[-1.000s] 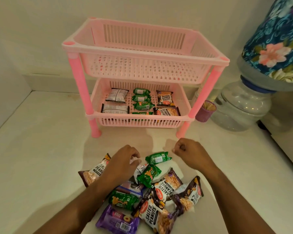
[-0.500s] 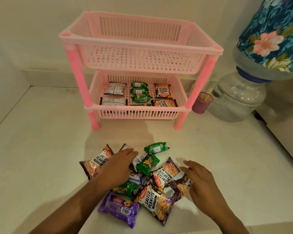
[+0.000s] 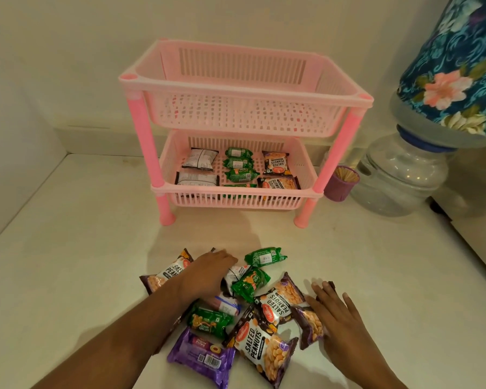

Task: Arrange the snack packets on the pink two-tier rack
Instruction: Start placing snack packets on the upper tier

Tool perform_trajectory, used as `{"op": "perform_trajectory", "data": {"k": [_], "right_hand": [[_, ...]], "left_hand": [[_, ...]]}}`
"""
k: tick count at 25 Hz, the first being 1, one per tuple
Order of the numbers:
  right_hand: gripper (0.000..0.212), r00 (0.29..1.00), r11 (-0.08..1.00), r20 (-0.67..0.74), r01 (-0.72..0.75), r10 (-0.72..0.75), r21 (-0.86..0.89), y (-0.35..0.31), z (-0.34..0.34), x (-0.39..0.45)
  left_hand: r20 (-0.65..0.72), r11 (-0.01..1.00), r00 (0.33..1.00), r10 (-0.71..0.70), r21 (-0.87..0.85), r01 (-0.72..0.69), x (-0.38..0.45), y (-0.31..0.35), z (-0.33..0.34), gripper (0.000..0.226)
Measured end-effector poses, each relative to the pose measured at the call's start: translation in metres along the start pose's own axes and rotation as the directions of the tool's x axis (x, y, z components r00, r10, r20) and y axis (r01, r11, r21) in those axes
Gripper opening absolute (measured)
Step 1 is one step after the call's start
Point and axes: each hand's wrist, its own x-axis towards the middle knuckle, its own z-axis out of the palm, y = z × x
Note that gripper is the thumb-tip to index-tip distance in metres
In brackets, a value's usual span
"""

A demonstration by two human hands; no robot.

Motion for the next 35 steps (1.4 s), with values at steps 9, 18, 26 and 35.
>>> {"op": "perform_trajectory", "data": {"k": [9,18,26,35], "right_hand": [[0.055,0.989,0.966,-0.141,-0.006,0.043,0.257,0.019,-0.029,0.009],[0.044,0.990,0.935,-0.140,0.062,-0.013,0.349,0.022,-0.189,0.075],[0.039,0.888,0.938,-0.446,0.240,-0.108,0.250,-0.025,-0.393,0.177],[0.043,0.978,0.997,-0.209,0.015,-0.031,-0.079,-0.022,-0.407,0.305]], "left_hand": [[-0.202,0.969,0.976,-0.079,-0.244,0.028,-0.012,-0.012,-0.024,0.058],[-0.471,0.896,0.877,-0.096,-0.425,-0.130,-0.035,0.012,-0.154,0.036],[-0.730,0.972,0.684,0.006,-0.157,-0.177,-0.037,0.010,-0.335,0.035],[-0.589,0.976,0.799,-0.122,0.073,0.204,0.035,-0.051,-0.404,0.035]]}}
